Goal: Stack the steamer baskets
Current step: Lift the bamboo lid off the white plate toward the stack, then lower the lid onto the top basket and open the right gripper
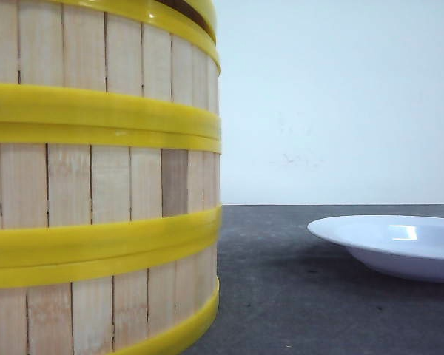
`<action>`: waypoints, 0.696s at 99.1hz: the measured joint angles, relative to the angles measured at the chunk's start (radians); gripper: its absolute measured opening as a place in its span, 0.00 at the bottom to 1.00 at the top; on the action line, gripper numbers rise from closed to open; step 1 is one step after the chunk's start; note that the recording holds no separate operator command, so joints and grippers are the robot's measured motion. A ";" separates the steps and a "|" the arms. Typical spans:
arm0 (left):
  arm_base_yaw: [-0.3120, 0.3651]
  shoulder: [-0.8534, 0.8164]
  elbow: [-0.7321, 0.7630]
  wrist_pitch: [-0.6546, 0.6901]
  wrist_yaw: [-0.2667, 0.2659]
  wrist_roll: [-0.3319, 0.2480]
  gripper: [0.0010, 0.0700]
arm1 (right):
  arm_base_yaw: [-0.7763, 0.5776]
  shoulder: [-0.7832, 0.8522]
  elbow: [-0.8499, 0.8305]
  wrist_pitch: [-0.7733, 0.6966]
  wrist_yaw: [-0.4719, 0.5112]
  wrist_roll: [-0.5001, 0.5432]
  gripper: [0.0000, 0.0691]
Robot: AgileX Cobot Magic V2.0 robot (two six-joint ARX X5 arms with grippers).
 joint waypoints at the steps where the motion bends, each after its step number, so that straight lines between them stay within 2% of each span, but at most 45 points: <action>1: 0.000 0.000 0.000 0.000 0.000 0.000 0.34 | 0.000 0.001 0.000 0.000 0.005 0.000 0.07; 17: 0.000 0.000 0.000 0.000 0.000 0.000 0.34 | -0.002 0.010 0.000 -0.008 0.047 0.000 0.07; 69: 0.000 0.000 0.000 0.000 0.000 0.000 0.34 | -0.001 0.037 0.013 -0.005 0.050 0.000 0.07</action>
